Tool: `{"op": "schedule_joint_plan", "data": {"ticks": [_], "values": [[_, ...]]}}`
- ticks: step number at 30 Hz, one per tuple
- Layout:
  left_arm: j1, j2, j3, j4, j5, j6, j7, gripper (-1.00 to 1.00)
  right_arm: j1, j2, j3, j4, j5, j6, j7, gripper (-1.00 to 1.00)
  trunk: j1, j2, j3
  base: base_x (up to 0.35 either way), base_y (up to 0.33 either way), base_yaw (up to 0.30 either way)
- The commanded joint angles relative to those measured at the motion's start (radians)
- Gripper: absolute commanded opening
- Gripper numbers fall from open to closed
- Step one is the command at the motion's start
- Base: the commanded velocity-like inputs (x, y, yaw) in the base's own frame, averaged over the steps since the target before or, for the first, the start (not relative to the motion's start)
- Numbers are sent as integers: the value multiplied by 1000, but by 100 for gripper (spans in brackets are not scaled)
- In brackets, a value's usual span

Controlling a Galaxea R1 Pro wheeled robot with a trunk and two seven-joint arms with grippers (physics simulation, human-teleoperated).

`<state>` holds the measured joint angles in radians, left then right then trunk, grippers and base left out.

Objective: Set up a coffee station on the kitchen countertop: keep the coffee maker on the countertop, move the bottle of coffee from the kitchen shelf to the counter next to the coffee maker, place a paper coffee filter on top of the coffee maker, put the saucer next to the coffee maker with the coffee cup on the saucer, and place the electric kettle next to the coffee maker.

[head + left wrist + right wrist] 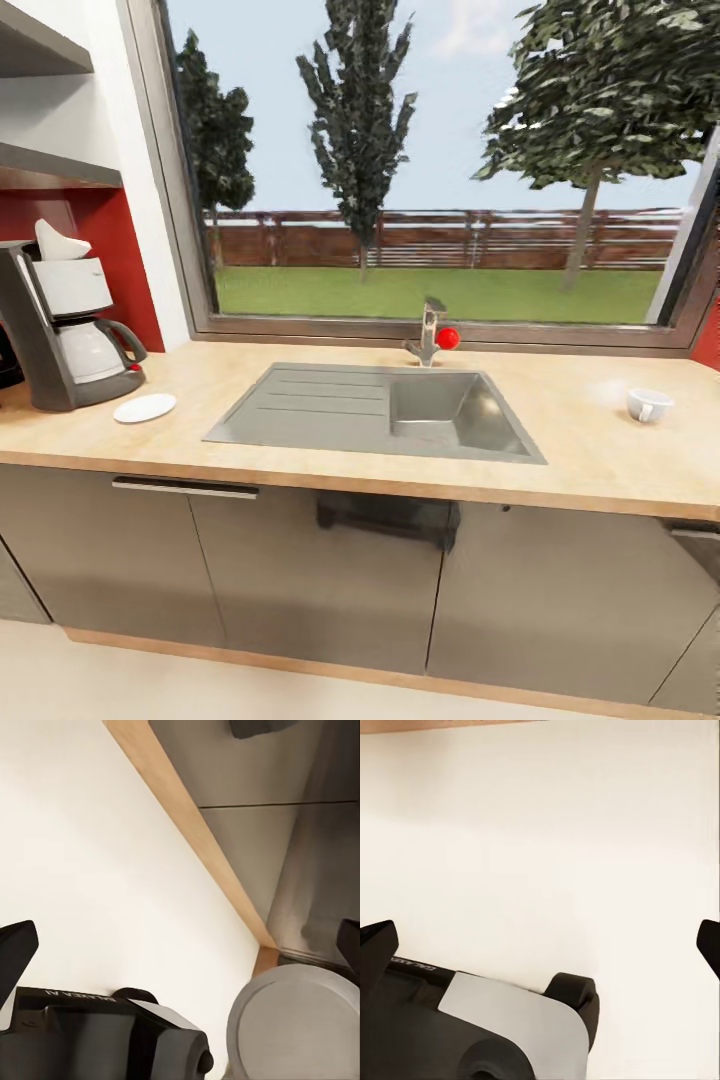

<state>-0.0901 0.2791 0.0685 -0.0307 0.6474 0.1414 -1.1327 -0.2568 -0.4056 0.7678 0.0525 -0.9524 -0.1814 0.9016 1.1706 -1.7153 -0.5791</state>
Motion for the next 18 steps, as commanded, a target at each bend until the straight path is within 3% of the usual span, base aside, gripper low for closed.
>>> {"op": "schedule_joint_plan", "data": {"ticks": [1,18], "values": [[0,0,7,0,-3,11,-4,100,-1,1,8,3,-5,-7,2,100,0,-1,-1,0,-311,0],[0,-4,6,0,-3,11,-4,100,-1,1,9,3,-5,-11,0,100,0,-1,-1,0,-311,0]]}}
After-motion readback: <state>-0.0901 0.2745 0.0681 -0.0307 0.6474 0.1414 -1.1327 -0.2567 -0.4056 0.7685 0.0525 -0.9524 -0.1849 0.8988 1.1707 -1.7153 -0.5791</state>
